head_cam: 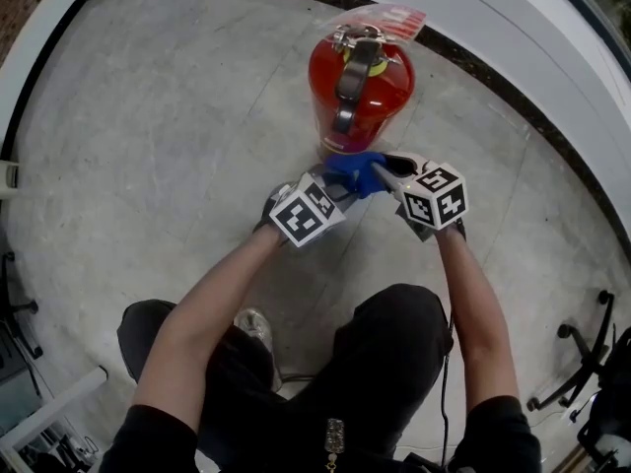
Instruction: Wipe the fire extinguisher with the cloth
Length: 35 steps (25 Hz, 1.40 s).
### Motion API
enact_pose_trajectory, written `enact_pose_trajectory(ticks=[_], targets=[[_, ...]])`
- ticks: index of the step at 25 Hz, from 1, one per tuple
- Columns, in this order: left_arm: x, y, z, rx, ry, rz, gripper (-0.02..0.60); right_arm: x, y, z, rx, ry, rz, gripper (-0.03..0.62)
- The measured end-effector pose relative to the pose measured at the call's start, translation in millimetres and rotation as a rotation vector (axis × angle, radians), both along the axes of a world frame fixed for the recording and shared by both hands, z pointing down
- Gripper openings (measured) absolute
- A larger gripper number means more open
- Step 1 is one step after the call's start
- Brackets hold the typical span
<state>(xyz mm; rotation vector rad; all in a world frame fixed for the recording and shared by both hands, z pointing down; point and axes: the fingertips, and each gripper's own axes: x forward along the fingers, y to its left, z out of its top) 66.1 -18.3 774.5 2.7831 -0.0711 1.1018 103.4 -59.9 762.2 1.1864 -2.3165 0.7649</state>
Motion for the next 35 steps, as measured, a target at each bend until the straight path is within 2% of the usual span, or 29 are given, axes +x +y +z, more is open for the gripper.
enact_pose_trajectory(ticks=[6, 12, 16, 21, 24, 30, 35], targets=[[-7, -6, 2, -0.017, 0.001, -0.066, 0.126, 38, -28, 17, -0.007, 0.066, 0.076, 0.058], [-11, -14, 4, -0.067, 0.039, -0.16, 0.126, 66, -80, 23, 0.033, -0.004, 0.173, 0.057], [-10, -11, 9, -0.094, 0.058, -0.164, 0.123, 66, -106, 31, 0.041, -0.042, 0.143, 0.055], [-8, -4, 2, -0.091, 0.101, -0.138, 0.118, 65, -133, 35, 0.024, -0.114, 0.101, 0.054], [-12, -4, 4, -0.1, 0.107, -0.145, 0.117, 59, -149, 28, 0.045, -0.104, 0.094, 0.054], [-16, -10, 9, -0.093, 0.095, -0.162, 0.121, 63, -137, 33, 0.034, -0.084, 0.127, 0.052], [-19, -13, 19, -0.095, 0.053, -0.181, 0.155, 65, -91, 41, -0.003, -0.051, 0.106, 0.051]])
